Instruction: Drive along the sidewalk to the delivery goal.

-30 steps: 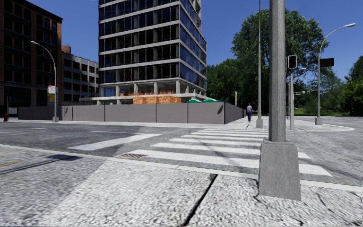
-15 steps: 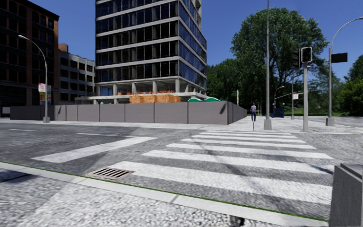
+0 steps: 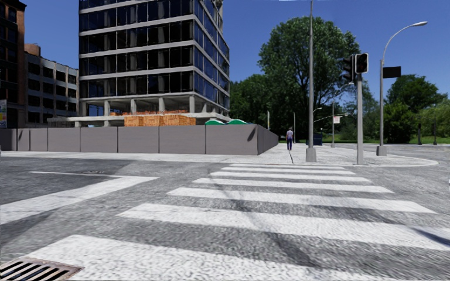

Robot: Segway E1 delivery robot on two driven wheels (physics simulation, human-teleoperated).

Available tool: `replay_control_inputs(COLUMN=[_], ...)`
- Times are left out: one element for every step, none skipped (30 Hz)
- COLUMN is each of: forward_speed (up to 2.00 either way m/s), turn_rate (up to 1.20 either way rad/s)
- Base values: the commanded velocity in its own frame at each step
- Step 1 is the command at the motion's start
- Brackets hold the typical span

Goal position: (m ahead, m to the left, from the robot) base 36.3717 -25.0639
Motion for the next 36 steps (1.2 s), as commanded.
replay_control_inputs(forward_speed=[2.00, 2.00, 2.00, 2.00, 2.00, 2.00, 2.00, 2.00, 2.00, 2.00, 2.00, 2.00, 2.00, 2.00, 2.00, 2.00, 2.00, 2.00, 2.00, 2.00, 2.00, 2.00, 2.00, 2.00, 2.00, 2.00, 2.00, 2.00, 2.00, 2.00, 2.00, 2.00, 2.00, 2.00, 2.00, 2.00], turn_rate=[-0.37, -0.37, -0.37, -0.37, -0.37, -0.37, -0.37, -0.37, -0.37, -0.37, -0.37, -0.37, -0.37, -0.37, -0.37, -0.37, -0.37, -0.37, -0.37, -0.37, -0.35, -0.35, -0.28, -0.25, -0.24, -0.24, -0.23, -0.23, -0.23, -0.23, -0.23, -0.02, -0.02, 0.00, 0.00, 0.00])
